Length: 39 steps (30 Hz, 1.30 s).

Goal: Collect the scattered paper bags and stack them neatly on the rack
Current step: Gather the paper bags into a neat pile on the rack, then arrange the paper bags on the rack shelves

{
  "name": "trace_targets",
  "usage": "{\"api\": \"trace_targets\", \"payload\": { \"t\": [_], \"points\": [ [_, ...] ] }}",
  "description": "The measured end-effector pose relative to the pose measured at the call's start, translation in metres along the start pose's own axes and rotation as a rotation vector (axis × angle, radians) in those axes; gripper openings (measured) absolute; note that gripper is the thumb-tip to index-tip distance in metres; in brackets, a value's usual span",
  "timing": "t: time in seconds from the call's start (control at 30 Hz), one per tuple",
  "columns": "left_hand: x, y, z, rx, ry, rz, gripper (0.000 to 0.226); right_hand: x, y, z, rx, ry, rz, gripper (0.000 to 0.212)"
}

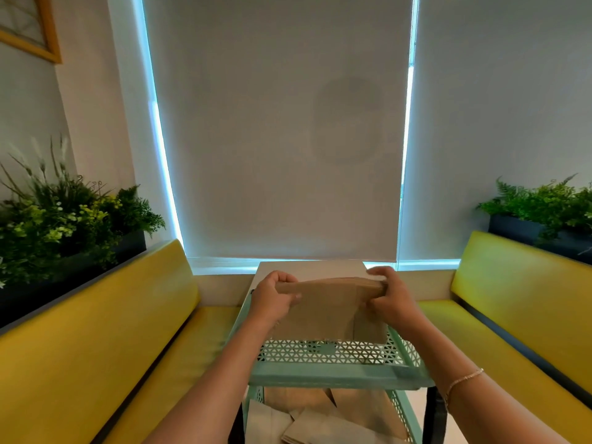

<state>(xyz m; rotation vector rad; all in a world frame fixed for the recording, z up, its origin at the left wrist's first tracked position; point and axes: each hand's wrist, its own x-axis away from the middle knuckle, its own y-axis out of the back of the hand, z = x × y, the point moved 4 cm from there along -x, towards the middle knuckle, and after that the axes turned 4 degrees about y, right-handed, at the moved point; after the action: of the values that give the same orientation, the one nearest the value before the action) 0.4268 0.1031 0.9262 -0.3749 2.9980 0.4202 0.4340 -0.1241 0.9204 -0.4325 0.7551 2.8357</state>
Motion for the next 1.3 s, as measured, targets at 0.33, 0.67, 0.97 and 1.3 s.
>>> {"api": "trace_targets", "payload": {
  "t": [0.33,0.67,0.97,1.3],
  "points": [
    [0.009,-0.014,0.039,-0.308,0.224,0.085,0.031,0.015,-0.020,-0.025,0.069,-0.325,0.086,0.034],
    [-0.010,0.004,0.028,-0.530,0.285,0.091,0.041,-0.004,-0.013,-0.014,0.238,-0.310,0.108,0.024],
    [-0.003,-0.006,0.038,-0.973,0.295,0.143,0.067,0.008,-0.026,-0.026,0.525,-0.346,0.193,0.026],
    [0.003,-0.011,0.035,-0.969,0.108,0.030,0.013,0.019,-0.024,-0.006,0.533,-0.191,0.022,0.042]
  ]
}}
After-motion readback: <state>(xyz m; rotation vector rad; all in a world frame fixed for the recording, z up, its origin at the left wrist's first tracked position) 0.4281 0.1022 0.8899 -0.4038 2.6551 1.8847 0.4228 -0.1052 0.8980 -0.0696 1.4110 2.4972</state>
